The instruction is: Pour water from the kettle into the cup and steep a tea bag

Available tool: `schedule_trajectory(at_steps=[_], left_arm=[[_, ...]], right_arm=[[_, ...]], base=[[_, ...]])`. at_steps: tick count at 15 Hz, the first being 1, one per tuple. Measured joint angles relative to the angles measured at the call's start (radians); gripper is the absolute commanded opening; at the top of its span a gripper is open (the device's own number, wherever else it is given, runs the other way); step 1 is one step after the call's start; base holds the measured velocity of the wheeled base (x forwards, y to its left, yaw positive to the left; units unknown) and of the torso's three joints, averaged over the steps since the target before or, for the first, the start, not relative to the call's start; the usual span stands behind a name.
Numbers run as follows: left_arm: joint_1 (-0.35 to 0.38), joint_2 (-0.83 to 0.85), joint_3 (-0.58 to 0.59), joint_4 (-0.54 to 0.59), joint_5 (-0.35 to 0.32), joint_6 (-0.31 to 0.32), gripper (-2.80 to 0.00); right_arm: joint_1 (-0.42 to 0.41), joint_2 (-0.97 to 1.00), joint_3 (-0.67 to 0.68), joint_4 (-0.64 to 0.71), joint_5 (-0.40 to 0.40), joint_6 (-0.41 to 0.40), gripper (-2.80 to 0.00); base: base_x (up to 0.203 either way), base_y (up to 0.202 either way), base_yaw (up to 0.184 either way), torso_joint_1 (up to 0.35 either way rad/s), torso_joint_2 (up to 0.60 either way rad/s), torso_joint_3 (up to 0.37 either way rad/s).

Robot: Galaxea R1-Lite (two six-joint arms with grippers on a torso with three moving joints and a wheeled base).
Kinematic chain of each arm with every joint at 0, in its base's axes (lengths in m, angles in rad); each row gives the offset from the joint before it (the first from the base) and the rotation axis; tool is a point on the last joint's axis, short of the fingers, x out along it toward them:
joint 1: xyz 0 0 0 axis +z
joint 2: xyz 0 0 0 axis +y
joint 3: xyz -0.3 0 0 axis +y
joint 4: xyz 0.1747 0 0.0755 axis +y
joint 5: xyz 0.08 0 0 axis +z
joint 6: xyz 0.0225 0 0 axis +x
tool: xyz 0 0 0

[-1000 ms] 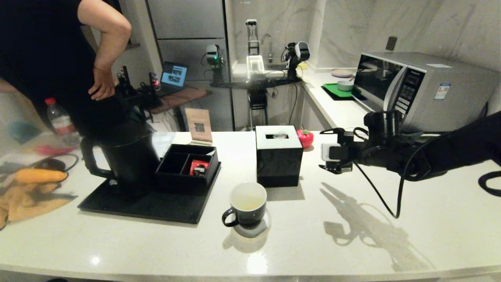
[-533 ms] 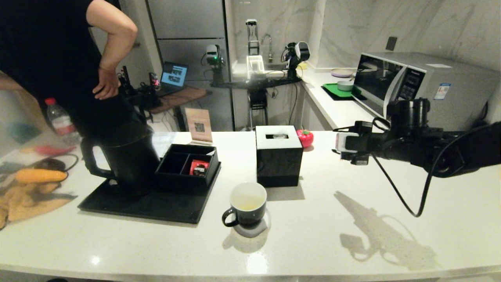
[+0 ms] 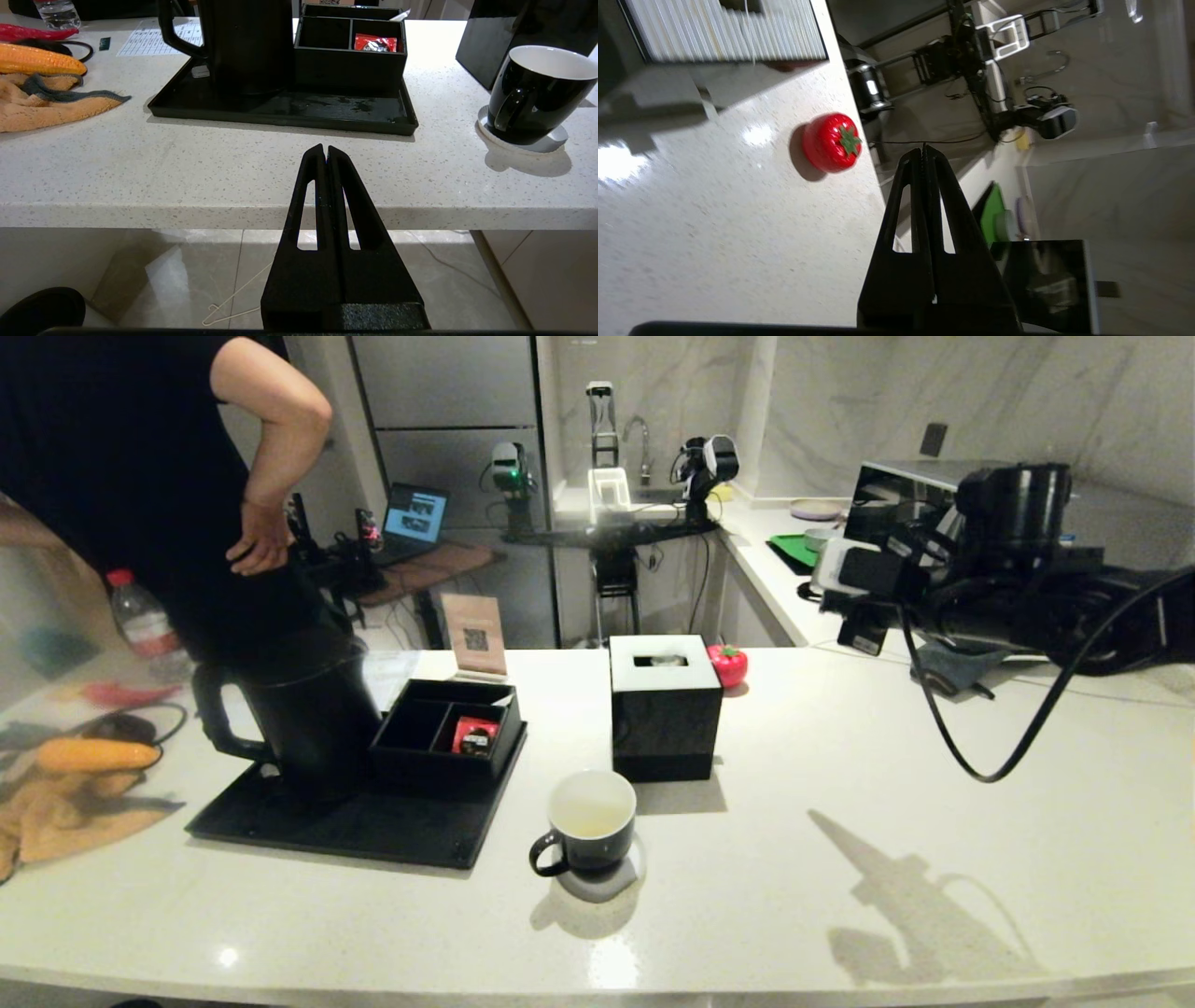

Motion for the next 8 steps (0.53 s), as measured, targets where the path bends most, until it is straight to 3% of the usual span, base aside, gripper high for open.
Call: schedule_trajectory(at_steps=[5,8], left_arm=[[0.0,0.0,0.0,0.0,0.0,0.0,-2.8],[0.0,0.0,0.0,0.0,0.0,0.0,-2.8]], right_arm=[[0.055,0.053,-0.291,0.279,0.0,0.144,-2.8],[0.093,0.12,-0.478,0.51,-0.015,0.276,-2.8]], base=[[0.0,0.0,0.0,0.0,0.0,0.0],[0.0,0.0,0.0,0.0,0.0,0.0]])
